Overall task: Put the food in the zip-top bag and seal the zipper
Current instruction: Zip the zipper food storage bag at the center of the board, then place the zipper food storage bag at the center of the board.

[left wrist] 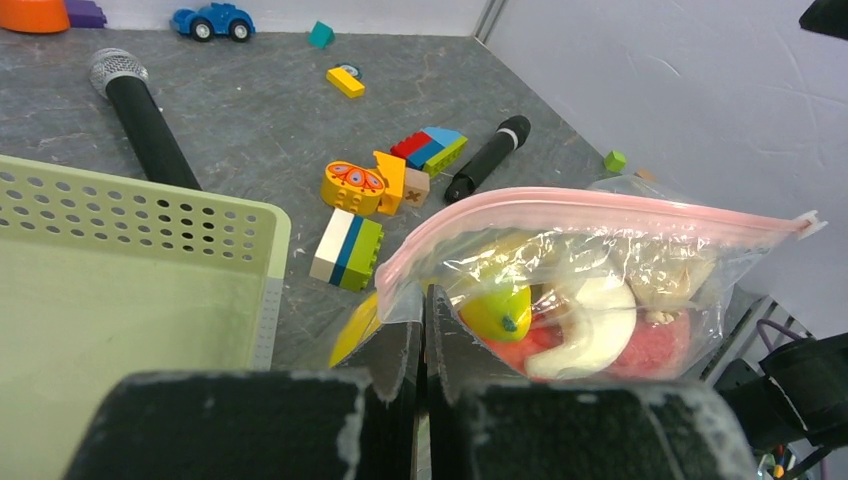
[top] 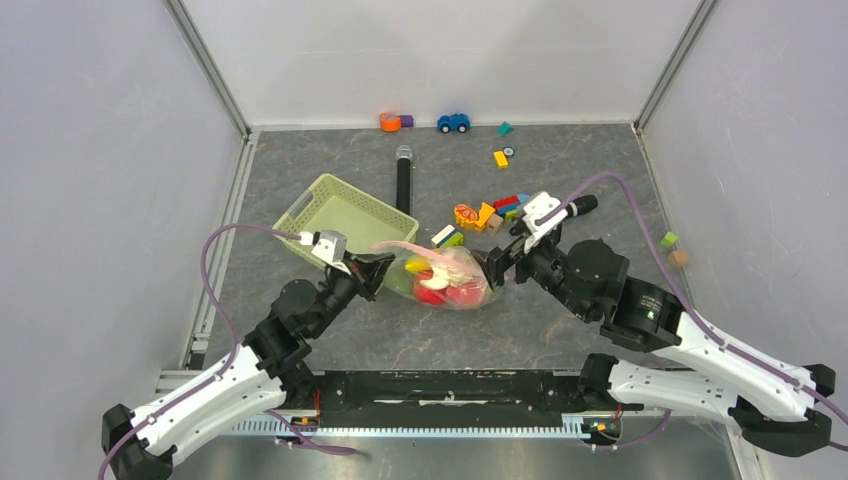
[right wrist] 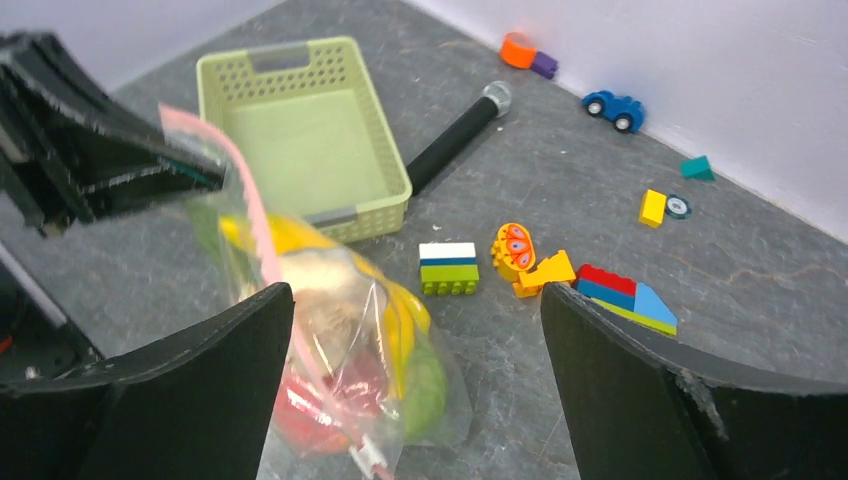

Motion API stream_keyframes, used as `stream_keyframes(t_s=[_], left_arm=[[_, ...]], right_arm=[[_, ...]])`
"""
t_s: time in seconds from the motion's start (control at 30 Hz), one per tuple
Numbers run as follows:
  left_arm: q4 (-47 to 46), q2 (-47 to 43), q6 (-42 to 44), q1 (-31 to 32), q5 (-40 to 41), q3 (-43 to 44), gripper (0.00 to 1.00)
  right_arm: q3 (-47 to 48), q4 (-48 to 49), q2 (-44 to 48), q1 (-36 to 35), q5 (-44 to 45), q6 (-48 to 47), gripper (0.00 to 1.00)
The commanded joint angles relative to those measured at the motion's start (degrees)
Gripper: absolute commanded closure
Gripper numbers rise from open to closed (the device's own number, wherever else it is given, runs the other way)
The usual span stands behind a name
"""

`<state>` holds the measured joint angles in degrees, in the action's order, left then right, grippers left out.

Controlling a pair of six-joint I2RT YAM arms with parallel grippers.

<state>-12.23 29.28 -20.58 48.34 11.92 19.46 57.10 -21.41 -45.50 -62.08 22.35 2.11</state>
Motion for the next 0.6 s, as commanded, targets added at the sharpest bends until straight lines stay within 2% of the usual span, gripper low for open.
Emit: stream_keyframes(t_s=[0.0,0.13,0.3,0.37,0.47,0.57], left_arm=[[-0.2,2.2,-1.5,-0.2,-2.4,5.3,0.98],[-1.8,2.6,-1.9,-0.2,-8.0,8.6,0.98],[-3.2,2.8,-0.9,-0.2,-20.6,15.1,0.98],[-3.6,3.3,-1.5,-0.2,-24.3,17.4,0.98],[-9.4,5.1,-3.3,-0.1,-29.3,19.5,0.98],[-13.1,10.6,-6.1,-0.1,-32.9,24.3,0.98]], right_arm=[[0.0,4.4,1.1,0.1,9.1,6.3,0.02],[-1.5,4.6,4.0,0.2,15.9,9.8,0.02],[-0.3,4.3,6.0,0.2,28.2,8.8,0.02],[0.6,3.3,6.9,0.2,30.7,8.8,0.02],[0.2,4.5,9.9,0.2,32.1,7.1,0.02],[-0.7,6.2,12.3,0.2,35.7,4.9,0.02]])
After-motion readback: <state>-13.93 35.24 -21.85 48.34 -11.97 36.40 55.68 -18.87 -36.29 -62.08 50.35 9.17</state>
